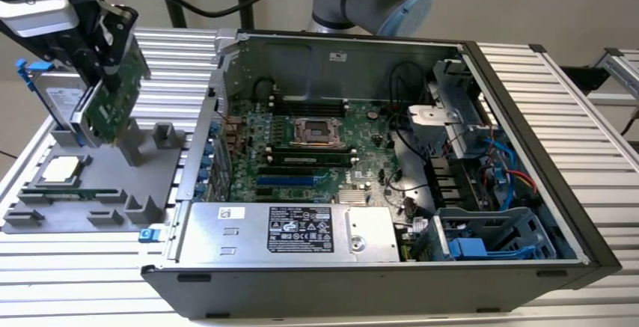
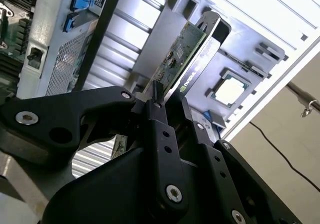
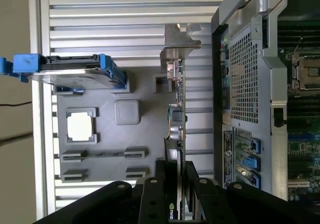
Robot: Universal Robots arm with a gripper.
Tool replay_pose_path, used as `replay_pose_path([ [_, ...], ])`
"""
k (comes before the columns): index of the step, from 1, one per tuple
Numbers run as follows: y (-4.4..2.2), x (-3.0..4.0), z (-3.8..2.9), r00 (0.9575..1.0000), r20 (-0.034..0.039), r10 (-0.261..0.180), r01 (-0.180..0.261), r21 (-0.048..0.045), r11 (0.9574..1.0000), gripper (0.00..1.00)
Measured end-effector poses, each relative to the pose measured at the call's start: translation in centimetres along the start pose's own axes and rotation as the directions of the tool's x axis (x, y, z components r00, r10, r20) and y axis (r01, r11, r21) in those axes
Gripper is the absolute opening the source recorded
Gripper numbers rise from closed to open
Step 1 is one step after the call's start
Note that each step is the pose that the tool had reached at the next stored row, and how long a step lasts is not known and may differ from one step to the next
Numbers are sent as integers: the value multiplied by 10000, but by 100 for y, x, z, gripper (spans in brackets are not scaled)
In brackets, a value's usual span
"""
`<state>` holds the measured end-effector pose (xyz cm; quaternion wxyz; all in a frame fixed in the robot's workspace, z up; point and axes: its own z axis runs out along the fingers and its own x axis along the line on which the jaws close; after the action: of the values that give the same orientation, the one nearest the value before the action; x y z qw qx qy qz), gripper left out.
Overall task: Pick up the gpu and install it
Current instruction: 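Pick up the gpu and move the gpu toward the slot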
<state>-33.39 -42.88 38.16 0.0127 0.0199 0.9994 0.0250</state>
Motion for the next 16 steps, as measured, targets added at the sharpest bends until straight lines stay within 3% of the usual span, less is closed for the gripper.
replay_pose_path([
  [16, 2, 0, -45, 10000, -1, 0, 0, 1, 10000, 0],
])
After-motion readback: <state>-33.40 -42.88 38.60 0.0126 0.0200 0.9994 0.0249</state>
